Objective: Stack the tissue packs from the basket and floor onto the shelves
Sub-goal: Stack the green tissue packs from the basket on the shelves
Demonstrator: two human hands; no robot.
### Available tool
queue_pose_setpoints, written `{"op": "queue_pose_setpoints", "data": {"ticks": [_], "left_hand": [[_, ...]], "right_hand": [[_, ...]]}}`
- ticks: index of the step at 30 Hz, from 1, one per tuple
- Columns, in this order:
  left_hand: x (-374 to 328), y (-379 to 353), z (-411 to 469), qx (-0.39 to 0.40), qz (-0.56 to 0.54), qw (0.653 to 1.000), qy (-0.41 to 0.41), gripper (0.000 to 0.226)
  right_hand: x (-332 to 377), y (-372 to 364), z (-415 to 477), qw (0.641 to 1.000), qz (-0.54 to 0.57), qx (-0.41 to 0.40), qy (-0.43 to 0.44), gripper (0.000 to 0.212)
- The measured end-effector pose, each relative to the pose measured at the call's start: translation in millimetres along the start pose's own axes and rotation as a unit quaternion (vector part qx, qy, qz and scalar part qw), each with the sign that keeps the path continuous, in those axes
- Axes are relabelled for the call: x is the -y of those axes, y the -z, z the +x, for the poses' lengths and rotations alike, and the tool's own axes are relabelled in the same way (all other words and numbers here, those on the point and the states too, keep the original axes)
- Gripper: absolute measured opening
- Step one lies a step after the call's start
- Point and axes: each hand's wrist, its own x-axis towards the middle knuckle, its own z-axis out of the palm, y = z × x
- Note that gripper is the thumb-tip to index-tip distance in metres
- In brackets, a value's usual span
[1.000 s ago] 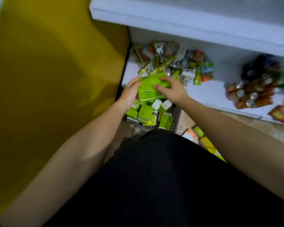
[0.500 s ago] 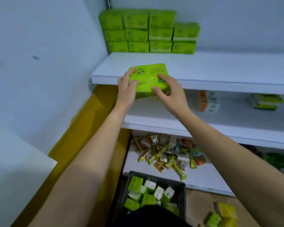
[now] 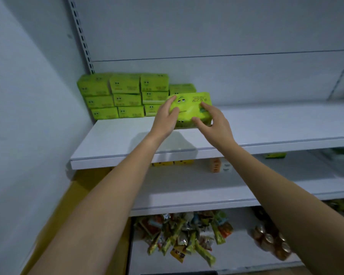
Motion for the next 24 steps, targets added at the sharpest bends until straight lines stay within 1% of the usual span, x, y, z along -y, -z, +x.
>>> {"op": "queue_pose_setpoints", "data": {"ticks": [2, 6, 9, 12, 17, 20, 22, 24], "left_hand": [[-0.3, -8.1, 14.2, -0.004, -0.002, 1.000, -0.009, 0.044], [3.7, -21.6, 45.5, -0.036, 0.015, 0.999, -0.012, 0.044], [8.1, -29.0, 75.3, -0.057, 0.062, 0.996, -0.009, 0.044], [9.8, -32.9, 112.5, -0.072, 0.125, 0.990, 0.012, 0.044], [20.6, -41.7, 170.6, -0.038, 0.146, 0.988, 0.022, 0.045], [29.0, -48.4, 193.0, -0.030, 0.165, 0.985, 0.024, 0.047], [37.6, -55.0, 198.1, -0.043, 0.213, 0.976, 0.004, 0.046], [47.4, -58.6, 198.1, -0.085, 0.288, 0.954, -0.015, 0.042]], "right_hand": [[-9.8, 0.4, 13.8, 1.000, 0.002, -0.005, 0.001, 0.057], [-34.3, -3.8, 47.7, 1.000, 0.008, 0.001, 0.009, 0.063], [-52.4, -9.3, 84.8, 0.999, 0.017, 0.017, 0.023, 0.066], [-65.7, -16.4, 129.2, 0.999, 0.026, 0.030, 0.031, 0.065], [-89.9, -33.7, 197.0, 0.999, 0.023, 0.036, 0.027, 0.065], [-101.1, -45.3, 225.0, 0.999, 0.017, 0.040, 0.016, 0.064], [-106.8, -51.8, 237.1, 0.999, 0.018, 0.043, 0.002, 0.062], [-110.6, -58.1, 243.8, 0.999, 0.014, 0.050, -0.011, 0.061]]}}
